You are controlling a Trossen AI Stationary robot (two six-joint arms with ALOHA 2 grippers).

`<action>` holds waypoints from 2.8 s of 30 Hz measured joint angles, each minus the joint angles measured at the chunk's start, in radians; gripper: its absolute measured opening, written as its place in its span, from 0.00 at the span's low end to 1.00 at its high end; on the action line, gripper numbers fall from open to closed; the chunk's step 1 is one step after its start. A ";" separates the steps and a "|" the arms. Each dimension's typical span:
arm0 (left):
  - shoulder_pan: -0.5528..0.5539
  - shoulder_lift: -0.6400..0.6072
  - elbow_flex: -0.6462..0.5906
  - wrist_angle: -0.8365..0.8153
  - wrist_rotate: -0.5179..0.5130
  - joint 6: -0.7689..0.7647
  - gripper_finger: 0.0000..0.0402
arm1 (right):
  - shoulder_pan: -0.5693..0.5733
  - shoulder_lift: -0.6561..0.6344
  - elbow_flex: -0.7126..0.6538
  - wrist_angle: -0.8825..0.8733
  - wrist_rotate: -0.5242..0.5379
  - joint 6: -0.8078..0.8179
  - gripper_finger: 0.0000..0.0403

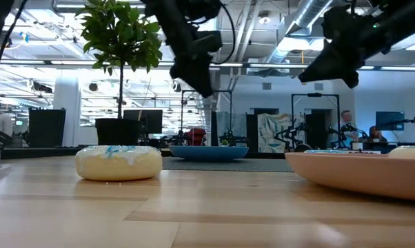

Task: Pick & Place donuts
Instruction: Put the small light blue donut into the blue plate

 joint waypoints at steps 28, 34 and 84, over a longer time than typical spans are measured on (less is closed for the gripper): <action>-0.142 -0.679 -0.805 0.514 0.102 -0.324 0.03 | -0.589 0.740 0.648 -0.709 -0.214 0.048 0.74; -0.142 -0.678 -0.805 0.509 0.102 -0.324 0.03 | -0.624 0.815 0.648 -0.726 -0.319 0.059 0.74; -0.143 -0.677 -0.805 0.495 0.101 -0.348 0.03 | -0.652 0.829 0.686 -0.506 -0.401 0.028 0.38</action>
